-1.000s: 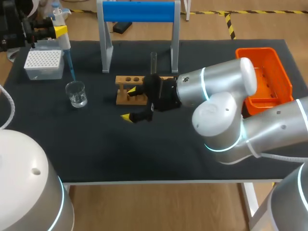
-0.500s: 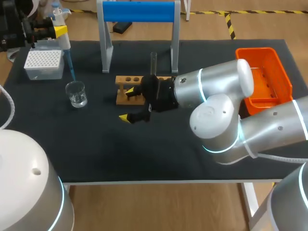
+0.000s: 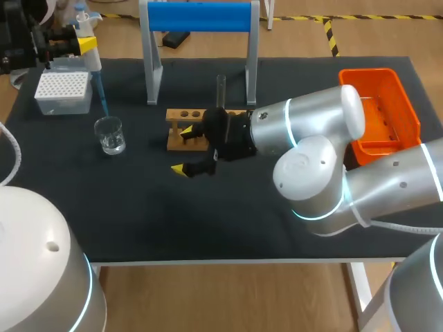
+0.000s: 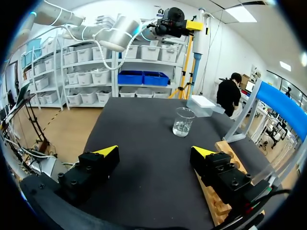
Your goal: Invert the test tube, pick up the pipette, mount the tip to pipette, aspirate from beaker and dispense into the tube, eject the tip, return the pipette, and cap with the stopper.
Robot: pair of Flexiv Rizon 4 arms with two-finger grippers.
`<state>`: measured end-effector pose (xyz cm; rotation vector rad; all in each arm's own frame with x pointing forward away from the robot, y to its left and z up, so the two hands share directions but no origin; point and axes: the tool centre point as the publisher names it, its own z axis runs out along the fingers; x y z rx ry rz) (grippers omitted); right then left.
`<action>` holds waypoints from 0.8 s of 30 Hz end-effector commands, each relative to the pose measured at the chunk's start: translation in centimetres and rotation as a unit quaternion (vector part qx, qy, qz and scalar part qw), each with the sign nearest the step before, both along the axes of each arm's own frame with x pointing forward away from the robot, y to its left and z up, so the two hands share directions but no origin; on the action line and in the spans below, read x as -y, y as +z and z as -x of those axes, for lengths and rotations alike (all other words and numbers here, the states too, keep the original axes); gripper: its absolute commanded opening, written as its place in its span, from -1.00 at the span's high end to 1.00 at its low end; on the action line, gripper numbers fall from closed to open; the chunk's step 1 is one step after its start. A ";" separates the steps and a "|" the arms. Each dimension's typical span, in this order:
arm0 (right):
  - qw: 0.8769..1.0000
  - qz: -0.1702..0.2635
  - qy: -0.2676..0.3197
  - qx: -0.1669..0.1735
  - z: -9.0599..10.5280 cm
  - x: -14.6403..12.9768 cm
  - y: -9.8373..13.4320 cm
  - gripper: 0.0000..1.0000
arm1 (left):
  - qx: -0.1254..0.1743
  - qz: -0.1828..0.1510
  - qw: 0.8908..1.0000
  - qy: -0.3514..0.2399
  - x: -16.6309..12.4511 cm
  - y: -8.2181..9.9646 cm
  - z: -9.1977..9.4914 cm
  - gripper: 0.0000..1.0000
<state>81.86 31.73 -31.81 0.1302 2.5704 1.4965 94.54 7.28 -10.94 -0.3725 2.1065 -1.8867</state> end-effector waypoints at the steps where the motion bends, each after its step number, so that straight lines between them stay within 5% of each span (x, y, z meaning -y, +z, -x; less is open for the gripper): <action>1: 1.000 0.000 0.000 0.000 0.0 -0.1 -0.1 -1.00 | 0.001 0.000 1.000 0.000 0.0 0.0 0.0 1.00; 24: 1.000 0.000 0.000 0.000 0.0 -0.1 -0.1 -1.00 | -0.011 0.016 1.000 0.000 -1.5 -3.3 -1.1 1.00</action>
